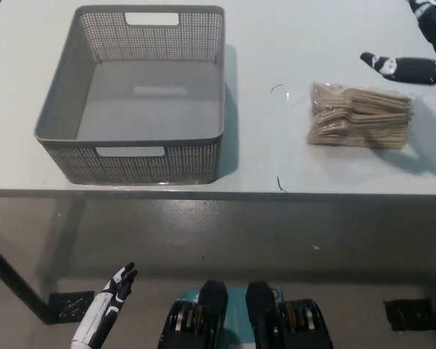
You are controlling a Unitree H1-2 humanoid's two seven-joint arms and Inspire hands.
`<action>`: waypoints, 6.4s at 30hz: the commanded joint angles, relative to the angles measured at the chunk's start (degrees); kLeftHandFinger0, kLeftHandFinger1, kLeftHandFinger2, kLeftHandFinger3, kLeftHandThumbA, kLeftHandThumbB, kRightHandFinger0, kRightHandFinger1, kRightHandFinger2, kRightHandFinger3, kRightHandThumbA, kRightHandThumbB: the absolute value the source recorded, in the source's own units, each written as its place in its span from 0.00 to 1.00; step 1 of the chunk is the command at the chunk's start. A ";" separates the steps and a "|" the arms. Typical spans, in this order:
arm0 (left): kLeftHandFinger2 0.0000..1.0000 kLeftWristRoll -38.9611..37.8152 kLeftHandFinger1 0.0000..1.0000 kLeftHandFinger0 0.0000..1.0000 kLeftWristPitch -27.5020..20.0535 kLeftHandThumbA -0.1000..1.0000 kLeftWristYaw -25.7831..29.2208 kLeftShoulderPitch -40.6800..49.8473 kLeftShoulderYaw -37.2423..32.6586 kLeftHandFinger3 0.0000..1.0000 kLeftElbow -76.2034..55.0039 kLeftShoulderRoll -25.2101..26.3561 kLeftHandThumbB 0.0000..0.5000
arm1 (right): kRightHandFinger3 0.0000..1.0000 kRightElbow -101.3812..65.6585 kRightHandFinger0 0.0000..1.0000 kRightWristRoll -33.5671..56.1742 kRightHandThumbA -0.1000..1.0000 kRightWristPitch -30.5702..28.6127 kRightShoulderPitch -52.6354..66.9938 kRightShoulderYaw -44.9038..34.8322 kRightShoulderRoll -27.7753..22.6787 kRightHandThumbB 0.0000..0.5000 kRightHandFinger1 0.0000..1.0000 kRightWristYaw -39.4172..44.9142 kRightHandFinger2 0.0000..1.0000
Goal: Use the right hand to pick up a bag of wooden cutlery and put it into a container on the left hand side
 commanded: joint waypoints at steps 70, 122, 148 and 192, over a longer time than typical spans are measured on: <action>1.00 2.03 1.00 1.00 -2.26 1.00 -4.37 -4.21 -3.88 1.00 0.51 3.21 0.83 | 1.00 67.80 1.00 -4.63 0.71 -18.12 -25.33 24.09 11.71 1.00 1.00 6.20 1.00; 1.00 4.97 1.00 1.00 -2.26 1.00 -3.13 -7.76 -5.71 1.00 1.87 4.01 0.80 | 0.72 68.40 0.00 18.76 0.00 -29.92 -24.92 -12.68 13.95 0.24 0.42 -23.85 0.76; 1.00 5.23 1.00 1.00 -2.26 1.00 -3.67 -6.63 -6.33 1.00 2.55 3.63 0.84 | 0.67 63.62 0.03 23.43 0.00 -33.82 -33.54 -13.63 27.46 0.32 0.45 -19.39 0.75; 1.00 6.37 1.00 1.00 -2.26 1.00 -4.25 -8.21 -7.35 1.00 0.35 4.50 0.80 | 1.00 61.54 1.00 22.32 1.00 -33.09 -33.32 -5.08 31.20 0.90 1.00 -15.55 1.00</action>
